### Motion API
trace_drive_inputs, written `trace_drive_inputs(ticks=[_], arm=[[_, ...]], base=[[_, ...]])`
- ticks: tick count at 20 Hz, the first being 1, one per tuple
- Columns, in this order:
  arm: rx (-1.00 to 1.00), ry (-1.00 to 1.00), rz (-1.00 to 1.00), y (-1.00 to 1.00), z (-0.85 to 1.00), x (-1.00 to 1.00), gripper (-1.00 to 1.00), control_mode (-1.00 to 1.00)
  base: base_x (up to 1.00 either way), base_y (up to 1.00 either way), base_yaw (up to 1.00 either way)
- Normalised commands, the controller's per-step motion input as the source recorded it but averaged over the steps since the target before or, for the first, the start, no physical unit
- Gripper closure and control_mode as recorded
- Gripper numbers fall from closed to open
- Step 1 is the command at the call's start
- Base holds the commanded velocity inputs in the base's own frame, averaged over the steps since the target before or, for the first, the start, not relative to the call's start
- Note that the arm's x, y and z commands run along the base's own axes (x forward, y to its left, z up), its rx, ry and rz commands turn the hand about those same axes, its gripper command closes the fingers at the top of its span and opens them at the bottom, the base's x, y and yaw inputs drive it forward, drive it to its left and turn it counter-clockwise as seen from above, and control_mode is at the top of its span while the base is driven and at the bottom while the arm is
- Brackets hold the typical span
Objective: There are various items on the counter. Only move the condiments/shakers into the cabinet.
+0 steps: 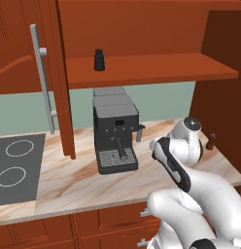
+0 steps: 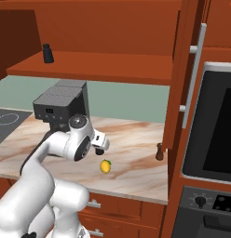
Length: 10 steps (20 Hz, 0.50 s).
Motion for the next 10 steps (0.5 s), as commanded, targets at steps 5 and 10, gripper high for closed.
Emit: trace_drive_inputs(ticks=[5, 10], arm=[[0.00, 0.00, 0.00, 0.00, -0.24, 0.20, -1.00, -1.00], [0.00, 0.00, 0.00, 0.00, -0.32, 0.19, -1.00, -1.00]], base=[[0.00, 0.00, 0.00], [0.00, 0.00, 0.00]])
